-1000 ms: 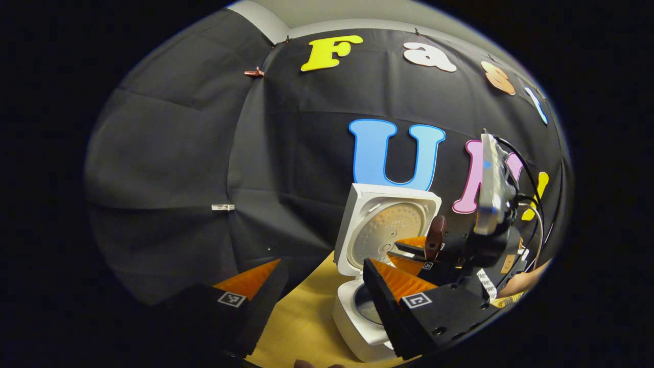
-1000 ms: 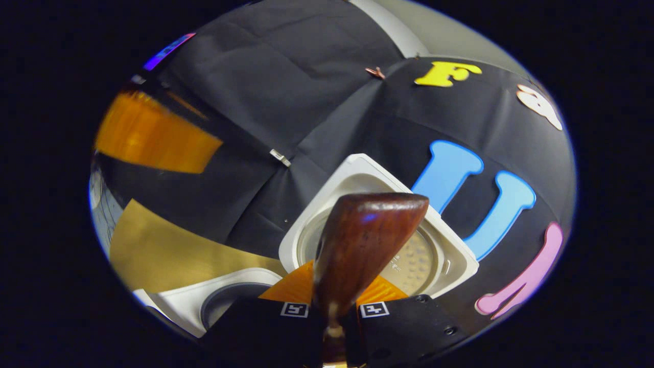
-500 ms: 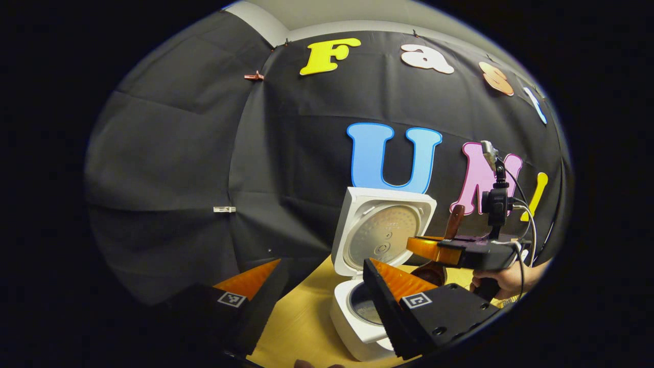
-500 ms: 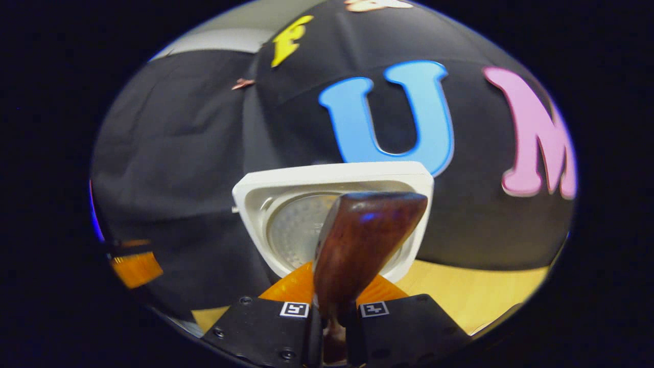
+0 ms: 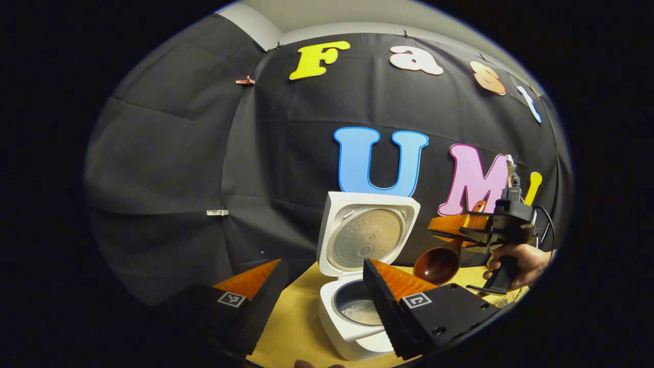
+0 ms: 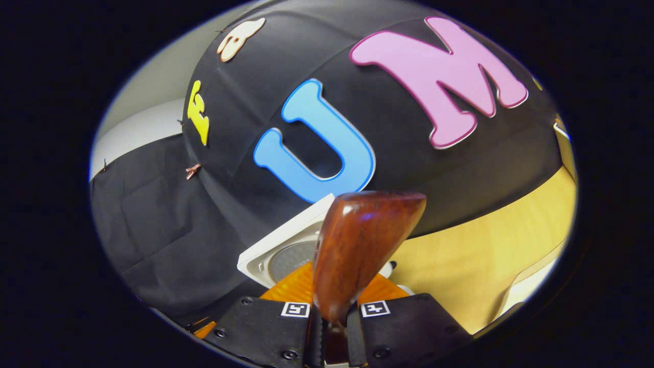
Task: Close the left gripper, press the button to open the rice cooker; take a wooden spoon from the chopstick holder with the right hand, scoop a spoonful of rice and pour it into the rice cooker, then put the wooden spoon back into the chopstick holder.
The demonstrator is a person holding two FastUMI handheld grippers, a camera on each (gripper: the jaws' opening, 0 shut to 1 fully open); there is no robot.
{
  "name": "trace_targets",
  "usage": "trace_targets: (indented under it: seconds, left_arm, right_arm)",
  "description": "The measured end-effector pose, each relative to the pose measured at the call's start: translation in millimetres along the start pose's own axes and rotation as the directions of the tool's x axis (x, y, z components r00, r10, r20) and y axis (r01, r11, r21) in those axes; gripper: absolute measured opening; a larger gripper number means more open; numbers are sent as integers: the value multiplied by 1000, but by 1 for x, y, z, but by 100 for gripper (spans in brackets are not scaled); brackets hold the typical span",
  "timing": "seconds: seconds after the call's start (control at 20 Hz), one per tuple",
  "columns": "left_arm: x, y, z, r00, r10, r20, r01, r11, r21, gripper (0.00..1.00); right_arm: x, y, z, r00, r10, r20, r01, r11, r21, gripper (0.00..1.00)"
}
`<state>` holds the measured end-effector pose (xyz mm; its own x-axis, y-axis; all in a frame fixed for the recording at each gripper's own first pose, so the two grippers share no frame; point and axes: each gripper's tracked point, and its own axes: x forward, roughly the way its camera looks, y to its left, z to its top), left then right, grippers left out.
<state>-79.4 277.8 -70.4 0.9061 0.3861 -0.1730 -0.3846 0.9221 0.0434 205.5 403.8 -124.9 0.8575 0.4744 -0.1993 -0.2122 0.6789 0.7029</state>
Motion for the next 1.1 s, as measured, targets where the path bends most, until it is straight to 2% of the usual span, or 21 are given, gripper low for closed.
trace_targets:
  seconds: [0.25, 0.4, 0.45, 0.5, 0.6, 0.65, 0.75, 0.95, 1.1]
  left_arm:
    - [0, -30, 5, 999, -42, 5, 42, 999, -4, 95]
    - [0, -46, 9, 998, -64, 6, 64, 998, -16, 95]
    - [0, -52, 10, 997, -71, 6, 71, 997, -14, 90]
    - [0, -57, 12, 997, -79, 7, 79, 997, -11, 95]
    - [0, -69, 14, 995, -96, 6, 96, 995, -10, 90]
    - [0, -74, 14, 995, -104, 4, 104, 995, -13, 95]
    - [-1, -83, 14, 993, -114, -2, 114, 993, -22, 94]
    - [0, -103, 13, 991, -135, -18, 135, 991, -23, 95]
    - [1, -116, 14, 989, -147, -28, 147, 989, -5, 95]
  right_arm:
    - [-53, -59, 56, 990, -92, 104, 91, 996, 8, 21]
    - [-96, -106, 89, 971, -176, 161, 182, 983, -21, 22]
    - [-111, -124, 100, 962, -206, 179, 215, 976, -34, 21]
    - [-126, -141, 111, 952, -234, 199, 246, 969, -38, 22]
    - [-162, -174, 130, 930, -287, 230, 305, 951, -44, 22]
    - [-179, -190, 137, 918, -314, 244, 334, 941, -47, 22]
    - [-213, -224, 151, 890, -370, 267, 395, 917, -45, 21]
    - [-273, -287, 164, 829, -474, 298, 518, 851, -88, 22]
    - [-307, -332, 163, 793, -531, 300, 581, 807, -107, 22]
